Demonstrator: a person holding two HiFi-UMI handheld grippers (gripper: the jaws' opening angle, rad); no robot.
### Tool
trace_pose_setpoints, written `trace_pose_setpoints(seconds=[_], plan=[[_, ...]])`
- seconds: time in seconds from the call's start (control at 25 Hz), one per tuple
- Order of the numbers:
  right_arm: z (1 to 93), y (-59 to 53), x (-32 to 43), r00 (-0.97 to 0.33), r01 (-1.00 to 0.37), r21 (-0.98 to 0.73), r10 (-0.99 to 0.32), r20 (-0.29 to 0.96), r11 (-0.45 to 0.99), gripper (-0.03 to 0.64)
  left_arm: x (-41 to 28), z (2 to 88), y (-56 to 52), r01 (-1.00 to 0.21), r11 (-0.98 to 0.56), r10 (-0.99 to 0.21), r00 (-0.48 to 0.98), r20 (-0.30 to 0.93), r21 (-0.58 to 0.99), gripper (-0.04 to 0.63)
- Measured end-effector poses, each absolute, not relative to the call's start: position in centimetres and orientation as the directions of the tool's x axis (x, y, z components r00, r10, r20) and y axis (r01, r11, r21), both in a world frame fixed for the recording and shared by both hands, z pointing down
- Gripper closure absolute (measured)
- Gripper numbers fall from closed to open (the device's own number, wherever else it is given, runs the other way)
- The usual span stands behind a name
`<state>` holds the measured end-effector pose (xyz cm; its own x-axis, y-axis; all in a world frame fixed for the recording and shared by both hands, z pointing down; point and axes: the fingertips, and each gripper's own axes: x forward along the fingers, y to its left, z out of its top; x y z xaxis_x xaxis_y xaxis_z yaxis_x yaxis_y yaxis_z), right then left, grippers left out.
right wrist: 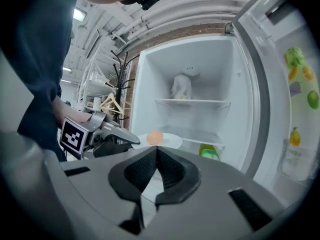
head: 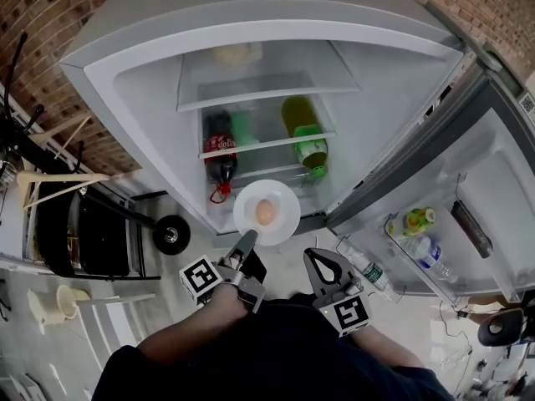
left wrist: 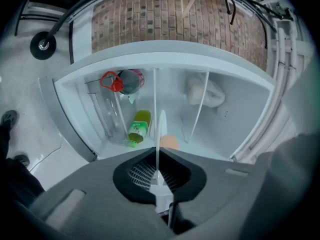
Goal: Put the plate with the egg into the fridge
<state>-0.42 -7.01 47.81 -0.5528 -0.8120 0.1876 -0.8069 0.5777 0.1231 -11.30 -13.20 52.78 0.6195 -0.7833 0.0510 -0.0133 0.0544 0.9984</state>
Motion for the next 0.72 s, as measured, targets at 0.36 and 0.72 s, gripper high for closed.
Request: trace_pose_setpoints(seconds=[0.36,0.72], plan=[[47.2,-10.0,0.5,-0.621,-0.755,0.126,-0.763,0.178,0.644,0.607,-9.8,51.7,-17.1,-0.035,0.05,-0.821,0.568,0.061,0.998,0.581],[47.2,-12.0,2.4,-0.652,-0.727,0.12,-0.735,0.187,0.676,0.607,-9.3,52.4,-20.4,-0.069,0.067,-0.879,0.468,0.092,0.995,0.583]])
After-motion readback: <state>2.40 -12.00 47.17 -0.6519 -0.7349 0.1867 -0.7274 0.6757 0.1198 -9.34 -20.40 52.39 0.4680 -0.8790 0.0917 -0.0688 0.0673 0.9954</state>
